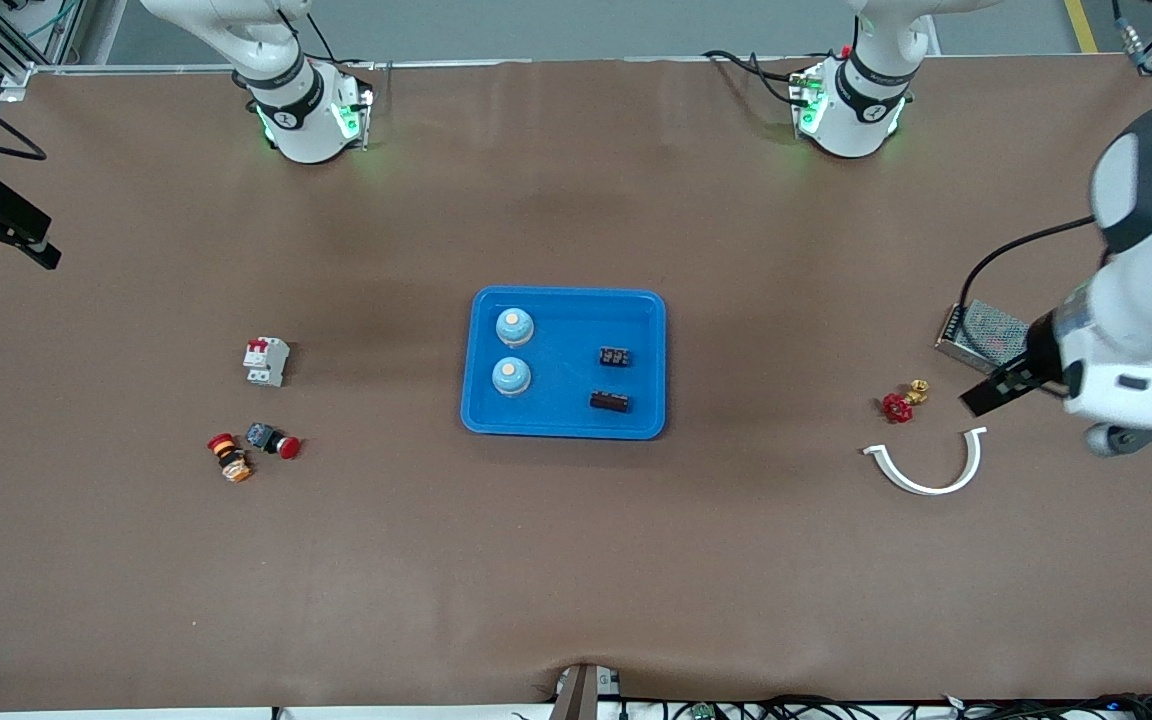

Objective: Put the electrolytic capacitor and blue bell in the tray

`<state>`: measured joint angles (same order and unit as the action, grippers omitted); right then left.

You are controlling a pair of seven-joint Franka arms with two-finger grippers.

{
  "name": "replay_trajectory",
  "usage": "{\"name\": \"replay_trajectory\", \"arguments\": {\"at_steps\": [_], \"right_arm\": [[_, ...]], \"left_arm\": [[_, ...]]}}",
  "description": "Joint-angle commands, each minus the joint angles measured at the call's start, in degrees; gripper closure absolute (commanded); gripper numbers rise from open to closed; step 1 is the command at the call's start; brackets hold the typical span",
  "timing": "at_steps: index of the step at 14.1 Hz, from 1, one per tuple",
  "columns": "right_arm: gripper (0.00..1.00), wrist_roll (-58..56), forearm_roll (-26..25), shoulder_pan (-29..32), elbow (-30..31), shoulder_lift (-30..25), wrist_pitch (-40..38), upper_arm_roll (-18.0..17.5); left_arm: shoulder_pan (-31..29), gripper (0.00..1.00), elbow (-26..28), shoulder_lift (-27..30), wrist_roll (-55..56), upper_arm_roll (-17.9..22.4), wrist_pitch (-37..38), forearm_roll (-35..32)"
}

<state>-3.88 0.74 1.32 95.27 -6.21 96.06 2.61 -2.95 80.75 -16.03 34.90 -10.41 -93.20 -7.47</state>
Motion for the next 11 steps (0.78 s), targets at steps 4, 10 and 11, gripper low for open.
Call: {"name": "replay_trajectory", "arguments": {"at_steps": [4, 10, 11], "right_arm": [[0.0, 0.5, 0.1, 1.5, -1.3, 0.9, -0.7, -1.1], [0.0, 1.3, 0.7, 1.4, -1.3, 1.5, -0.5, -1.2], [0.0, 1.2, 0.7, 1.4, -1.3, 1.5, -0.4, -1.2]], "left_arm": [[5.6, 0.0, 1.2, 8.5, -8.3, 8.6, 4.8, 6.2], [6.0, 0.0, 1.2, 13.7, -27.0, 8.6, 8.5, 7.6], [6.5, 0.0, 1.3, 13.9, -27.0, 8.5, 8.5, 7.9]]}}
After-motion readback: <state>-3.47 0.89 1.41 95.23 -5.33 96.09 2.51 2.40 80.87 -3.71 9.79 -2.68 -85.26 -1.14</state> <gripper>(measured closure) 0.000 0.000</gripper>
